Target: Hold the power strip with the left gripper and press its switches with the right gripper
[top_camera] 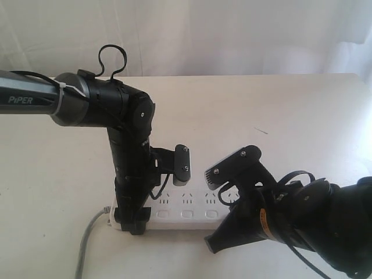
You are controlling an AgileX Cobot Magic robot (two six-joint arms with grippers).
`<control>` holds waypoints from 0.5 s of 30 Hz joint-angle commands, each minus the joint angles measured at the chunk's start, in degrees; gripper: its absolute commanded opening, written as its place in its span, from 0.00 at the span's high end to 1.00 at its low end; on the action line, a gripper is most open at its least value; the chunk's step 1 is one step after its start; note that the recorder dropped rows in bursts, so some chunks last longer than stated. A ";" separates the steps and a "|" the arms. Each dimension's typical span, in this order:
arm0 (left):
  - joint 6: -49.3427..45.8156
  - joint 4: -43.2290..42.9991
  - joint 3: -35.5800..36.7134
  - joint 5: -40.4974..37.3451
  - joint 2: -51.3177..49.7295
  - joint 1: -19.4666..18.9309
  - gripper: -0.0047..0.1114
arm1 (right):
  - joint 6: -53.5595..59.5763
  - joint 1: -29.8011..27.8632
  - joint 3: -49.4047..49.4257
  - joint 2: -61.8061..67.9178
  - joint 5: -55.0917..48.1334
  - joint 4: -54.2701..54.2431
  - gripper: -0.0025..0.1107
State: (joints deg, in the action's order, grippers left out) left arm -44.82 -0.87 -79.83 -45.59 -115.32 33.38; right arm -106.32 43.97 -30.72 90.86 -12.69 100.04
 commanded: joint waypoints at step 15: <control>-0.20 0.56 0.42 -2.39 -0.09 -0.21 0.96 | -0.18 -0.07 -2.23 -2.29 -0.79 -0.10 0.98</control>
State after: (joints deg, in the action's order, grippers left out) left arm -44.82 -0.87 -79.83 -45.59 -115.32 33.38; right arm -106.32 43.97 -31.90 89.10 -13.09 100.03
